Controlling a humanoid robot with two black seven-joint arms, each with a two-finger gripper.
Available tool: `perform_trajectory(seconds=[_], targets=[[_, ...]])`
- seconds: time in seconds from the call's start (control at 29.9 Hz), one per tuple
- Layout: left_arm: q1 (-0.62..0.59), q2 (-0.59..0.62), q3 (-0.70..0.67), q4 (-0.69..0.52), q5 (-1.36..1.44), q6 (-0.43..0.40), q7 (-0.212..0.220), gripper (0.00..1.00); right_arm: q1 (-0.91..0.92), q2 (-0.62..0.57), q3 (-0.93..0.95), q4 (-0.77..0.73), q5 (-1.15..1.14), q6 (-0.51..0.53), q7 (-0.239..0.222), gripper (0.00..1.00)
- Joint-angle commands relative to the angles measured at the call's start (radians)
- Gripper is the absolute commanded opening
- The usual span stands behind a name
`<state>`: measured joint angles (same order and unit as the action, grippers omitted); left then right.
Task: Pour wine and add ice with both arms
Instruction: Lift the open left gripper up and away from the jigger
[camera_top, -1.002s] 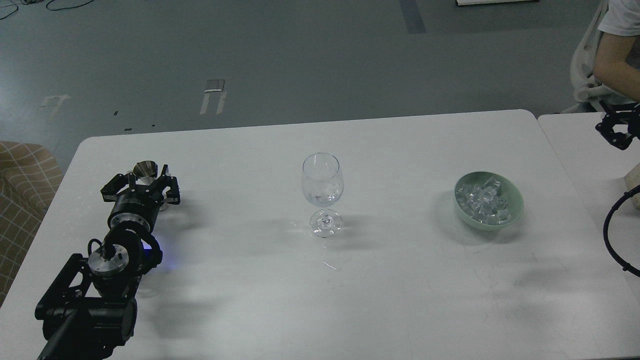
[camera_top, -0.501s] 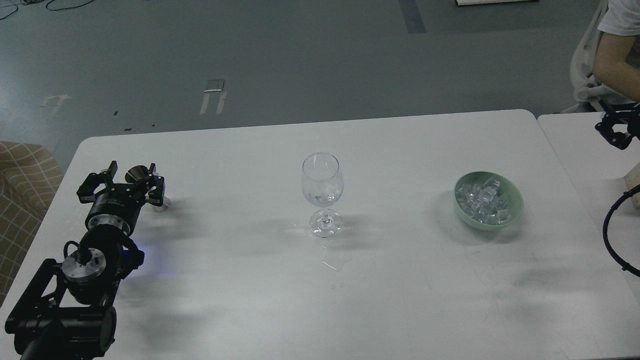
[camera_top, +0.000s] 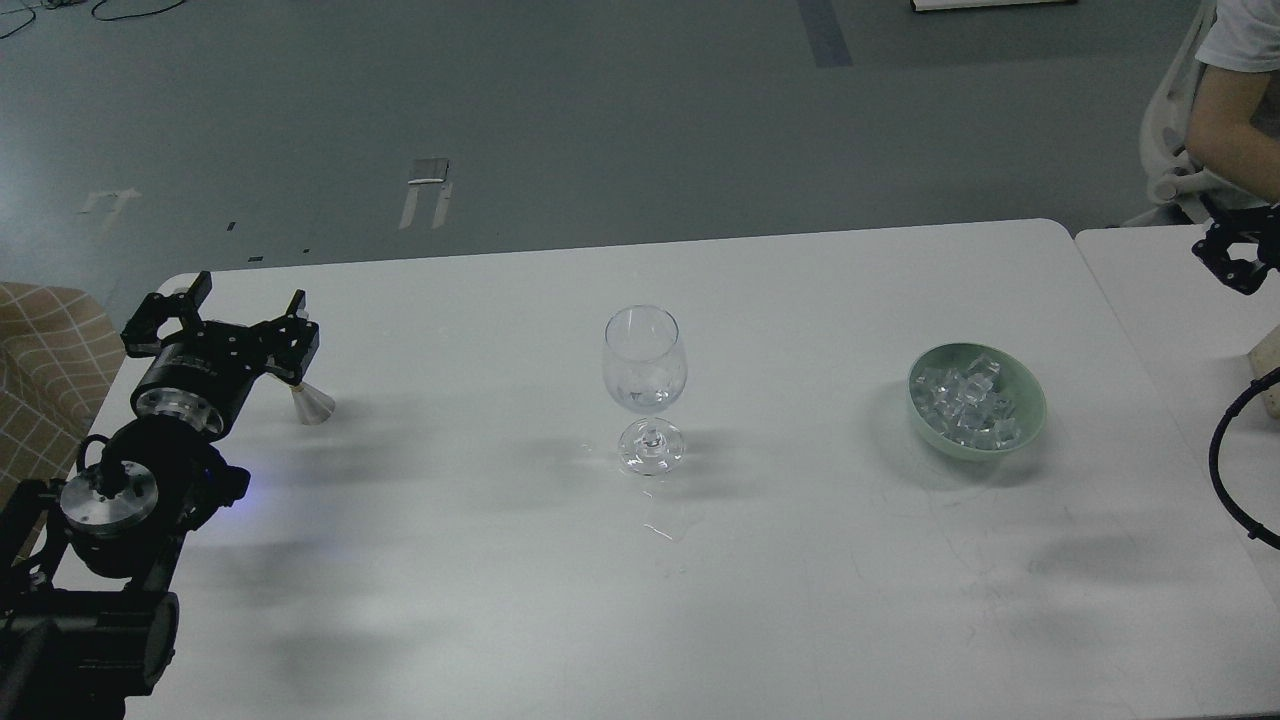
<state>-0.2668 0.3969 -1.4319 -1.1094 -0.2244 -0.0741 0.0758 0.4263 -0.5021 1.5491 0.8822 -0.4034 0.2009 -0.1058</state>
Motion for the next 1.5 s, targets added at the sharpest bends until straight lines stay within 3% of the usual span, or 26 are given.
perform_trajectory(seconds=[0.0, 0.23, 0.43, 0.6, 0.67, 0.7, 0.84, 0.9, 0.94, 1.17, 1.47], targets=[[-0.052, 0.034, 0.054, 0.006, 0.031, -0.085, -0.011, 0.95, 0.0, -0.012, 0.0, 0.01, 0.0, 0.011, 0.003, 1.0], [-0.167, 0.039, 0.09, 0.029, 0.238, -0.228, -0.018, 0.95, 0.006, -0.019, 0.002, 0.052, 0.0, 0.011, 0.003, 1.0], [-0.331, 0.025, 0.139, 0.129, 0.341, -0.216, -0.002, 0.9, 0.017, -0.021, -0.001, 0.052, 0.0, 0.023, 0.002, 1.0], [-0.425, 0.026, 0.195, 0.218, 0.344, -0.222, -0.031, 0.9, 0.025, -0.056, -0.006, 0.052, -0.003, 0.035, 0.002, 1.0], [-0.422, 0.031, 0.197, 0.22, 0.349, -0.225, -0.076, 0.9, 0.044, -0.099, -0.033, 0.054, -0.015, 0.035, 0.002, 1.0], [-0.422, 0.031, 0.197, 0.22, 0.349, -0.225, -0.076, 0.9, 0.045, -0.099, -0.034, 0.054, -0.015, 0.035, 0.002, 1.0], [-0.417, 0.033, 0.196, 0.229, 0.456, -0.219, -0.232, 0.91, 0.113, -0.153, -0.145, 0.044, -0.056, 0.035, 0.014, 1.0], [-0.417, 0.025, 0.199, 0.241, 0.47, -0.21, -0.296, 0.92, 0.132, -0.159, -0.155, 0.041, -0.118, 0.035, 0.015, 1.0], [-0.417, 0.025, 0.202, 0.241, 0.47, -0.208, -0.306, 0.94, 0.135, -0.162, -0.156, 0.043, -0.141, 0.035, 0.015, 1.0], [-0.417, 0.025, 0.261, 0.238, 0.468, -0.202, -0.286, 0.98, 0.199, -0.167, -0.19, 0.057, -0.366, 0.035, 0.015, 1.0], [-0.402, 0.031, 0.265, 0.244, 0.476, -0.23, -0.283, 0.97, 0.21, -0.217, -0.326, 0.208, -0.746, 0.035, 0.015, 1.0]])
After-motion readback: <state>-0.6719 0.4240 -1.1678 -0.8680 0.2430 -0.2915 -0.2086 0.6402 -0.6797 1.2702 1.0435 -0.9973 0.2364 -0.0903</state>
